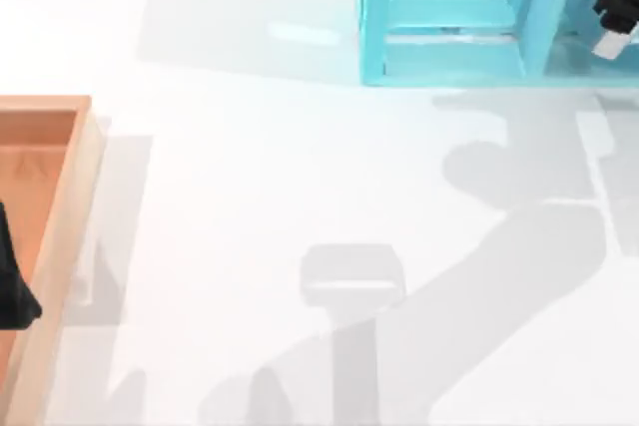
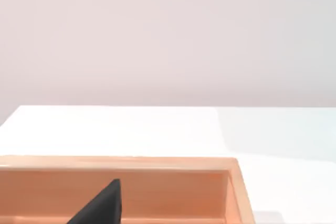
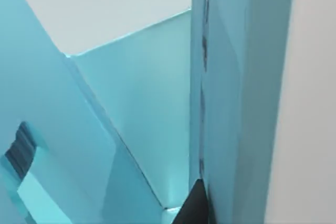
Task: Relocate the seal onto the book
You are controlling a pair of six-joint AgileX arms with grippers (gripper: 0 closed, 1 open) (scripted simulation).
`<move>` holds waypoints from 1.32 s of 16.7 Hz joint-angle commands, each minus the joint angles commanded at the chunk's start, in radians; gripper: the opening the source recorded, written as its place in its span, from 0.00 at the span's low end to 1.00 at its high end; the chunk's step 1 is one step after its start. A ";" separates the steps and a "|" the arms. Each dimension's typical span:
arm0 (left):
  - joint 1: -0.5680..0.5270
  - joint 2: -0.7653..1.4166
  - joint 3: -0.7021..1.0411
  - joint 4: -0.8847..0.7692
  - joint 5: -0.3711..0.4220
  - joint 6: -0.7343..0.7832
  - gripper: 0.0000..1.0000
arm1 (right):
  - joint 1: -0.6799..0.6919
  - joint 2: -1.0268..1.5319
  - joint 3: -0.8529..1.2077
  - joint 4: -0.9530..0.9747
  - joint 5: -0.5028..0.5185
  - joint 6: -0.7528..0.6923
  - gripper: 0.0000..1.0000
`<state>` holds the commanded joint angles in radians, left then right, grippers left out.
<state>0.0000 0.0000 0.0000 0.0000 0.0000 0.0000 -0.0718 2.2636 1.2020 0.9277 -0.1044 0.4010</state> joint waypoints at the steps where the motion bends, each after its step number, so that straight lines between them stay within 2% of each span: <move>1: 0.000 0.000 0.000 0.000 0.000 0.000 1.00 | -0.002 -0.053 -0.025 -0.030 -0.001 0.000 0.00; 13: 0.000 0.000 0.000 0.000 0.000 0.000 1.00 | -0.021 -0.944 -0.417 -0.514 -0.041 -0.004 0.00; 17: 0.000 0.000 0.000 0.000 0.000 0.000 1.00 | -0.023 -1.058 -0.471 -0.582 -0.048 -0.004 0.00; 22: 0.000 0.000 0.000 0.000 0.000 0.000 1.00 | -0.018 -1.053 -0.472 -0.582 -0.047 -0.004 0.00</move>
<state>0.0000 0.0000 0.0000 0.0000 0.0000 0.0000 -0.0895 1.2103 0.7298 0.3461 -0.1509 0.3973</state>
